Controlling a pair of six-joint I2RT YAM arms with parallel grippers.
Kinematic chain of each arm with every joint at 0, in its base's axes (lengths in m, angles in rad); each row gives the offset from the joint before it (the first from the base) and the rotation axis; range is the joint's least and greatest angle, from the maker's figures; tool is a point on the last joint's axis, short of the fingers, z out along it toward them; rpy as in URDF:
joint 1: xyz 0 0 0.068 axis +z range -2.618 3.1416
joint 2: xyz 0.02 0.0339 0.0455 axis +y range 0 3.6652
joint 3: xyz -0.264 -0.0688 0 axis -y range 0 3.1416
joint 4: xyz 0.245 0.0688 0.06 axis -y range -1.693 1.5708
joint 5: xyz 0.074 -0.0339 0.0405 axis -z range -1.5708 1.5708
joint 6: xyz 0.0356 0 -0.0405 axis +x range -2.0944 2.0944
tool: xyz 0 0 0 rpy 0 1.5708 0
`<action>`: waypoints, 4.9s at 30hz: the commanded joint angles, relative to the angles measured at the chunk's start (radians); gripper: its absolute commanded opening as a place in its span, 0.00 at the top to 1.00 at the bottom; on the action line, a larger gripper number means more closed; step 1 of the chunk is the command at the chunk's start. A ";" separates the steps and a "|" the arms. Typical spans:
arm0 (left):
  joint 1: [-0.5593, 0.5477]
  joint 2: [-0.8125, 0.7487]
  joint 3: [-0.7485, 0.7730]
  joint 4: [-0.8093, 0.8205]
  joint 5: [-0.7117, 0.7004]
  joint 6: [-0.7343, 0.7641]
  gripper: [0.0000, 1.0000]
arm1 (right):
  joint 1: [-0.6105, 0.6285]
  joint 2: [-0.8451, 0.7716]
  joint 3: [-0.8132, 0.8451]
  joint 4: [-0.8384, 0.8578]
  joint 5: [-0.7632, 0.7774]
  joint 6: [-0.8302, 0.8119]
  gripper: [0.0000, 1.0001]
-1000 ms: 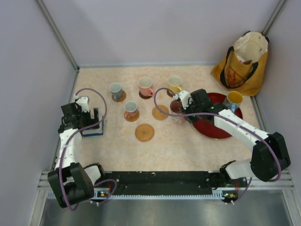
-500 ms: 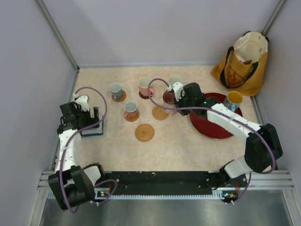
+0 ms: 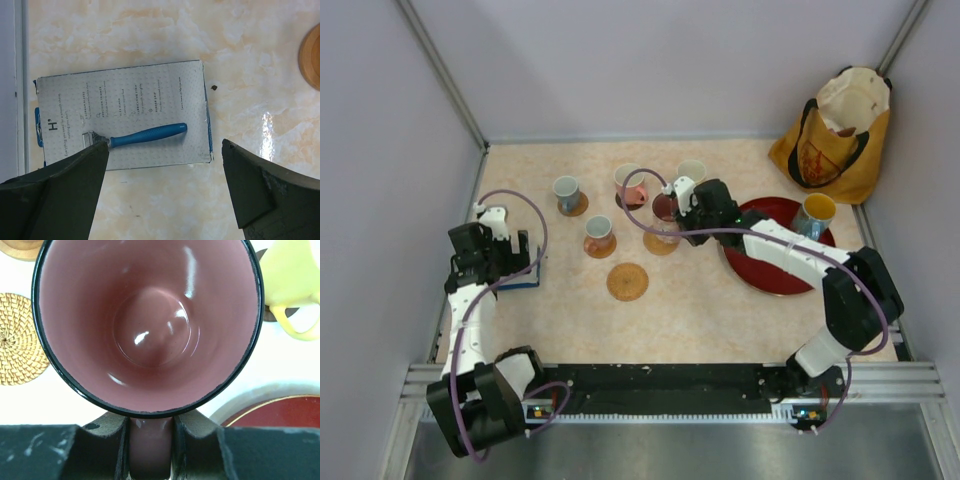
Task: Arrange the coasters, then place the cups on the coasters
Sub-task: Place the cup on the coaster.
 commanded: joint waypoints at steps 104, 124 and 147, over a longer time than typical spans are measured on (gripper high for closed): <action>0.009 0.015 -0.014 0.063 0.000 -0.001 0.01 | 0.079 0.129 0.013 0.247 0.077 0.004 0.94; 0.009 0.027 -0.013 0.063 0.003 -0.001 0.01 | 0.079 0.094 0.039 0.165 0.077 0.007 0.58; 0.009 0.035 -0.010 0.060 0.003 0.000 0.01 | 0.184 -0.112 0.107 0.135 0.175 -0.203 0.01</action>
